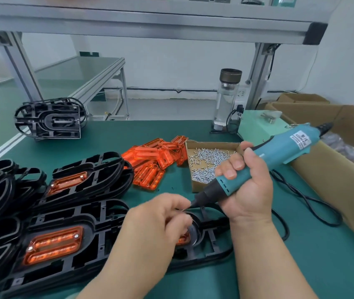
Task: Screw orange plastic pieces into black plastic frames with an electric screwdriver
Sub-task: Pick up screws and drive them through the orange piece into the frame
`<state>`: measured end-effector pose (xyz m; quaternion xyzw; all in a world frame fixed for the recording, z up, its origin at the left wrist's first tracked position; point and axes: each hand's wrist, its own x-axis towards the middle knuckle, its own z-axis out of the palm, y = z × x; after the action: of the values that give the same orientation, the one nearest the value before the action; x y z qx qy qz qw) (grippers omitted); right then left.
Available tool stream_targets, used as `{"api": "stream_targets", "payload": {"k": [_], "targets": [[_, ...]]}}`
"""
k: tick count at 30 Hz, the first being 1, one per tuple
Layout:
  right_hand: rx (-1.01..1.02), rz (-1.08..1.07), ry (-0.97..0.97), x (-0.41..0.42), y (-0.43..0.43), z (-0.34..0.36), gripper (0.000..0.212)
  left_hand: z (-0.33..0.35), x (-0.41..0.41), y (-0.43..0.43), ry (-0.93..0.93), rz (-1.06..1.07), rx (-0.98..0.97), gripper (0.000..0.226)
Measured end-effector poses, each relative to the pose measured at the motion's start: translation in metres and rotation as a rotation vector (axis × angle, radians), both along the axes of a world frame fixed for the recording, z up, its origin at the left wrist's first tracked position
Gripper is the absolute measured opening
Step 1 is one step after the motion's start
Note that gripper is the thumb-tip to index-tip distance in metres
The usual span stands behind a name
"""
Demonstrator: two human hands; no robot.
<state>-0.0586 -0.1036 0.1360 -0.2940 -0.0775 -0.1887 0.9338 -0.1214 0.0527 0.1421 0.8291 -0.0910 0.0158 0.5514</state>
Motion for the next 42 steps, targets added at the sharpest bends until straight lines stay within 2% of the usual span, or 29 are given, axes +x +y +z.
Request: {"api": "stream_targets", "payload": {"k": [4, 7, 13, 16, 21, 26, 32, 37, 42], "targets": [[0.08, 0.039, 0.038, 0.001, 0.005, 0.0, 0.004, 0.006, 0.007, 0.001, 0.106, 0.001, -0.401, 0.024], [0.13, 0.045, 0.057, 0.002, 0.005, 0.001, 0.006, 0.009, 0.009, 0.003, 0.198, 0.033, -0.615, 0.019], [0.274, 0.033, 0.095, 0.005, 0.001, 0.001, 0.006, 0.01, 0.018, 0.008, 0.155, 0.107, -0.598, 0.034], [0.335, 0.013, 0.112, 0.006, -0.001, 0.002, 0.004, 0.011, 0.022, 0.007, 0.175, 0.117, -0.677, 0.025], [0.366, -0.009, 0.129, 0.008, -0.003, 0.001, 0.005, 0.01, 0.024, 0.001, 0.285, 0.143, -0.768, 0.013], [0.397, 0.001, 0.128, 0.009, -0.005, -0.001, 0.006, 0.004, 0.016, -0.012, 0.432, 0.164, -0.839, 0.015], [0.406, 0.004, 0.125, 0.009, -0.006, 0.0, 0.005, 0.004, 0.012, -0.024, 0.597, 0.134, -1.028, 0.015], [0.403, 0.0, 0.133, 0.008, -0.005, 0.0, 0.005, 0.004, 0.011, -0.024, 0.638, 0.126, -1.084, 0.026], [0.395, 0.004, 0.13, 0.007, -0.005, 0.001, 0.006, 0.003, 0.011, -0.022, 0.617, 0.119, -1.09, 0.019]]}}
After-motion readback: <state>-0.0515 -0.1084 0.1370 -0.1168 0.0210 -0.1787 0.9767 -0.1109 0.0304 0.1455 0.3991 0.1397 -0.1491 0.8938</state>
